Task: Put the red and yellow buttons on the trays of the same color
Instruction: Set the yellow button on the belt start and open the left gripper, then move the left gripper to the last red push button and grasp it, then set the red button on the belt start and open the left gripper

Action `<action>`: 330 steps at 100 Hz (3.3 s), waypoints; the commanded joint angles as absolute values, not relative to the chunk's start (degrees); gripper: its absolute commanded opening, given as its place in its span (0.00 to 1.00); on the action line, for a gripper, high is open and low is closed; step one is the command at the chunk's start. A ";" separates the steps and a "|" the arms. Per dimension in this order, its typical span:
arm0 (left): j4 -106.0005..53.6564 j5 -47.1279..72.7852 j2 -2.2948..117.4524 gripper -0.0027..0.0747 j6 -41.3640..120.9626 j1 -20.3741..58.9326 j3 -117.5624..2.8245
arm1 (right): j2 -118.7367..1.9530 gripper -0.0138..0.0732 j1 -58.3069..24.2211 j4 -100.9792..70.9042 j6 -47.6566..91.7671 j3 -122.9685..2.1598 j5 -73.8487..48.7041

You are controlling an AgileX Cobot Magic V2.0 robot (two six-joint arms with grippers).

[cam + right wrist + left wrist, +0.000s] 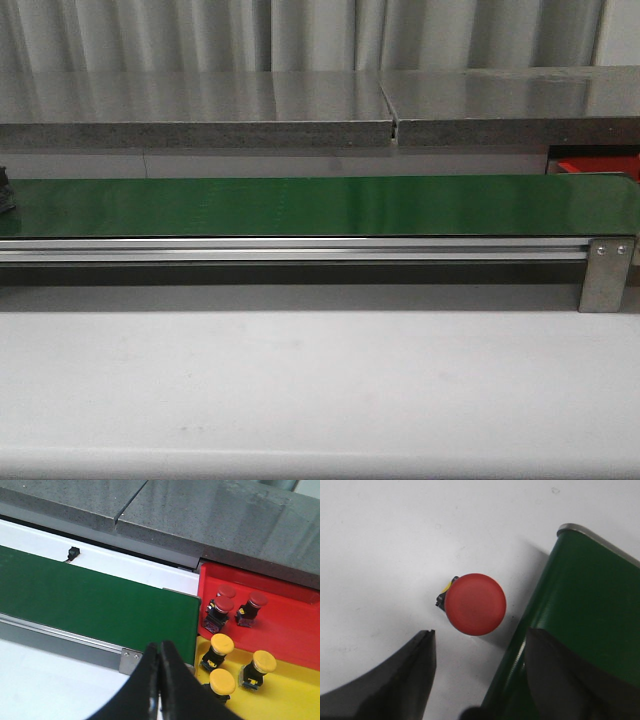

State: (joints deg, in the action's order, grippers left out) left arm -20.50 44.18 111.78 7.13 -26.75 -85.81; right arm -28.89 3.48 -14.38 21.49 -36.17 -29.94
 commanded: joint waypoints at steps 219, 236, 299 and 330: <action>-23.74 32.57 93.48 0.23 12.83 -19.01 -77.19 | -28.96 0.05 3.43 -14.92 21.82 -37.42 -25.68; -23.63 34.00 96.60 0.23 12.83 -17.79 -77.19 | -28.96 0.05 3.43 -14.92 21.82 -37.42 -25.68; -23.73 34.77 94.69 0.70 15.67 -16.57 -77.19 | -28.96 0.05 3.43 -14.97 21.82 -37.42 -25.80; -23.60 37.40 85.14 0.19 20.42 -10.64 -77.19 | -28.96 0.05 3.43 -14.97 21.82 -37.42 -25.73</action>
State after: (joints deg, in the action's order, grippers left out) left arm -22.53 38.36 89.86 19.47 -12.27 -75.69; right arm -28.89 3.48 -14.38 21.49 -36.17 -30.05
